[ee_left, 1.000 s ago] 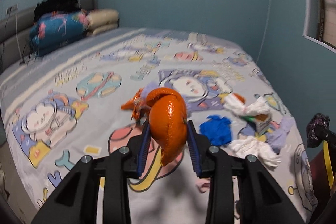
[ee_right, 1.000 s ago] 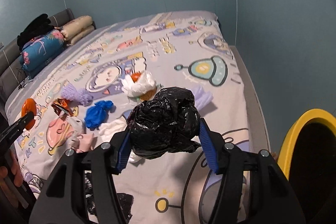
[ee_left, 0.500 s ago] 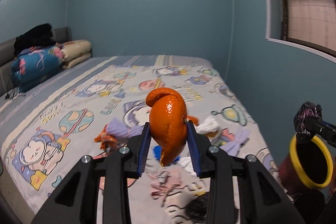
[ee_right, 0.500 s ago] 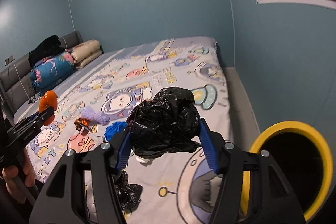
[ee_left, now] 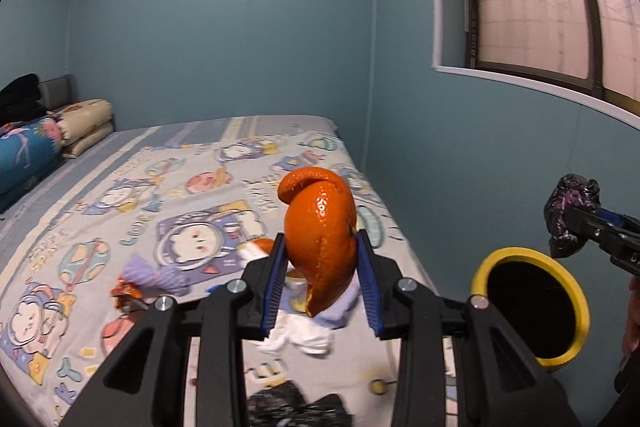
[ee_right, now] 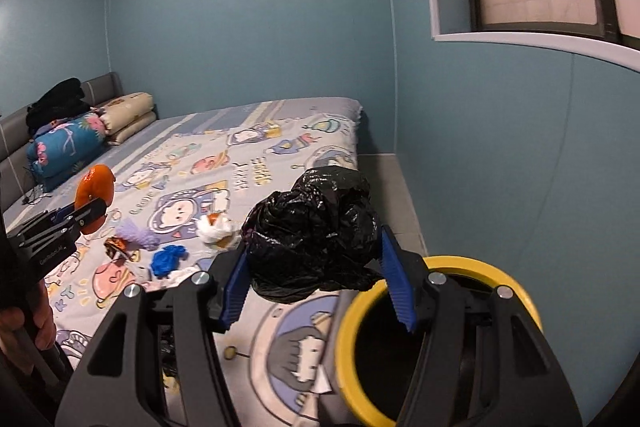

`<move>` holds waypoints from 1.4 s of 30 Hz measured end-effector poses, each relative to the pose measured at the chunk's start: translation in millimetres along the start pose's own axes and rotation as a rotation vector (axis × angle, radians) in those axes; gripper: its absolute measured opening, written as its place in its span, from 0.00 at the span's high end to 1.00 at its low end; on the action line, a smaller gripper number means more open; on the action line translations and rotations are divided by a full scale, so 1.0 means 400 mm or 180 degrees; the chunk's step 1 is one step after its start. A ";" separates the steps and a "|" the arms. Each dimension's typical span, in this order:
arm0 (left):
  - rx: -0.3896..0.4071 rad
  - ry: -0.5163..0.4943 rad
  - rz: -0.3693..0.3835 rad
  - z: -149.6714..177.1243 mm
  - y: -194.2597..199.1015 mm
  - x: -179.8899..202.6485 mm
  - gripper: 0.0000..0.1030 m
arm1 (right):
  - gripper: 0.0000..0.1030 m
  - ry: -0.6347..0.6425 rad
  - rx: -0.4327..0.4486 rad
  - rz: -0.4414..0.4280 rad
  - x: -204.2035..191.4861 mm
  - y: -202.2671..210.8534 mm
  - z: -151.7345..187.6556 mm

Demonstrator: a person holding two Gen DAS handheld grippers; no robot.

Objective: Collect trash
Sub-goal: 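Carry the orange peel and black bag over the yellow-rimmed bin with both grippers, then open both grippers to drop the peel and bag into the bin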

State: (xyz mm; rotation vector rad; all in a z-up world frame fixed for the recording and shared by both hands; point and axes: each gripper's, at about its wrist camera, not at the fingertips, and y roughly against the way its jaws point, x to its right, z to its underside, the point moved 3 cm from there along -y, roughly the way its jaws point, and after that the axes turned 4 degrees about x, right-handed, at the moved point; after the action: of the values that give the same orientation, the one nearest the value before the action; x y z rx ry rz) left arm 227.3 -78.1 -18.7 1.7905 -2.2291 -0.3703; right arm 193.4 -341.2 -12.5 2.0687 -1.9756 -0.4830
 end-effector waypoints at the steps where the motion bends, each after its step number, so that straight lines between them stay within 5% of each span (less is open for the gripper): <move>1: -0.0024 -0.0010 0.0072 -0.001 -0.010 0.025 0.69 | 0.45 -0.0013 0.0000 0.0040 0.016 0.002 0.000; 15: -0.0336 -0.0196 0.0721 0.012 -0.169 0.307 0.69 | 0.45 -0.0384 -0.0130 0.0357 0.214 -0.027 0.042; 26: -0.0757 -0.0408 0.1116 0.118 -0.302 0.527 0.69 | 0.45 -0.0729 -0.0326 0.0447 0.350 -0.068 0.111; 42: -0.1192 -0.0454 0.1359 0.221 -0.383 0.637 0.62 | 0.38 -0.1004 -0.0460 0.0443 0.430 -0.101 0.154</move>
State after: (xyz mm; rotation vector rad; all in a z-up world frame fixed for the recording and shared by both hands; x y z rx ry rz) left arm 282.8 -355.8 -145.1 1.0999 -2.3613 -0.7776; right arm 211.3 -507.0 -97.1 1.8438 -2.1615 -0.9416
